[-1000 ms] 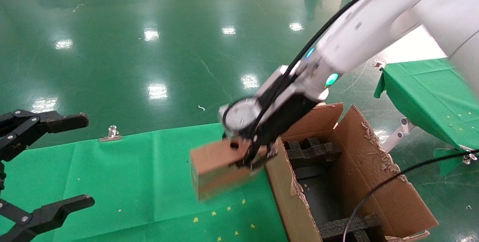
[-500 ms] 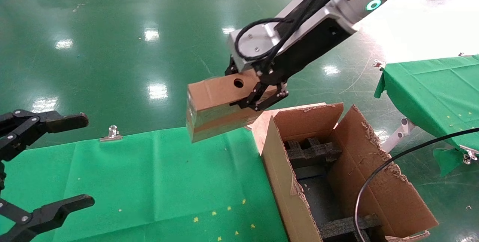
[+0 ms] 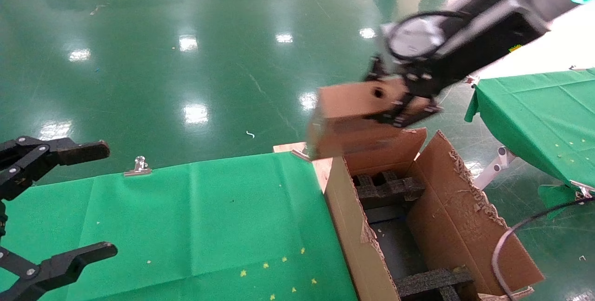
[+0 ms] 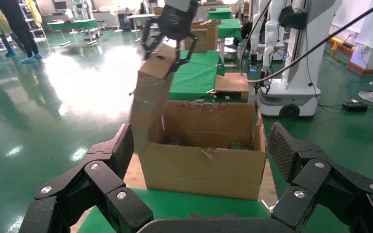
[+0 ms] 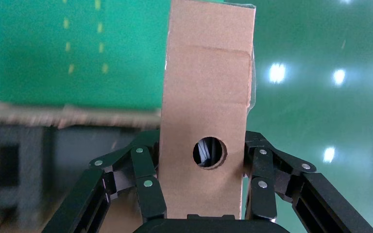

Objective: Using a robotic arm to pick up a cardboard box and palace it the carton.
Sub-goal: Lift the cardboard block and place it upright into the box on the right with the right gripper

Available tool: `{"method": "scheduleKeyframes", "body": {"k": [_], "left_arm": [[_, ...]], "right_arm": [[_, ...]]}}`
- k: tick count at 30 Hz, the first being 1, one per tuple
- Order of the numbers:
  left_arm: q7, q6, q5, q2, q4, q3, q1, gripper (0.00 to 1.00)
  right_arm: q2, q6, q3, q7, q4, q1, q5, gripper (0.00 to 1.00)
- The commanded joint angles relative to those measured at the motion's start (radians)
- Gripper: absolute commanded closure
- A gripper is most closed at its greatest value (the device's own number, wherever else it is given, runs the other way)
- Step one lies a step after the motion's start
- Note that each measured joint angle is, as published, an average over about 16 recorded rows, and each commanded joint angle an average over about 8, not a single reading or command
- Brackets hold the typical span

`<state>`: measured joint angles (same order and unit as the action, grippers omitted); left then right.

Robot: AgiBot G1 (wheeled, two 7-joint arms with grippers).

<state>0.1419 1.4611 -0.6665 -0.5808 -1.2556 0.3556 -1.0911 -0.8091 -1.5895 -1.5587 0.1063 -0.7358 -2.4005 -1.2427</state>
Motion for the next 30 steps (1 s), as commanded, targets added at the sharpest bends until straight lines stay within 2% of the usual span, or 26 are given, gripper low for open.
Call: {"method": "scheduleKeyframes", "body": {"k": [1, 16, 22, 30], "left_arm": [[0.000, 0.000, 0.000, 0.000, 0.000, 0.000, 0.000, 0.00], [0.000, 0.000, 0.000, 0.000, 0.000, 0.000, 0.000, 0.00], [0.000, 0.000, 0.000, 0.000, 0.000, 0.000, 0.000, 0.00], [0.000, 0.000, 0.000, 0.000, 0.000, 0.000, 0.000, 0.00]], "right_arm": [[0.038, 0.000, -0.031, -0.018, -0.025, -0.026, -0.010, 1.00], [0.292, 0.014, -0.191, -0.103, -0.160, -0.122, -0.034, 1.00], [0.343, 0.026, -0.208, -0.120, -0.184, -0.123, -0.001, 1.00], [0.347, 0.032, -0.207, -0.122, -0.186, -0.121, 0.008, 1.00]]}}
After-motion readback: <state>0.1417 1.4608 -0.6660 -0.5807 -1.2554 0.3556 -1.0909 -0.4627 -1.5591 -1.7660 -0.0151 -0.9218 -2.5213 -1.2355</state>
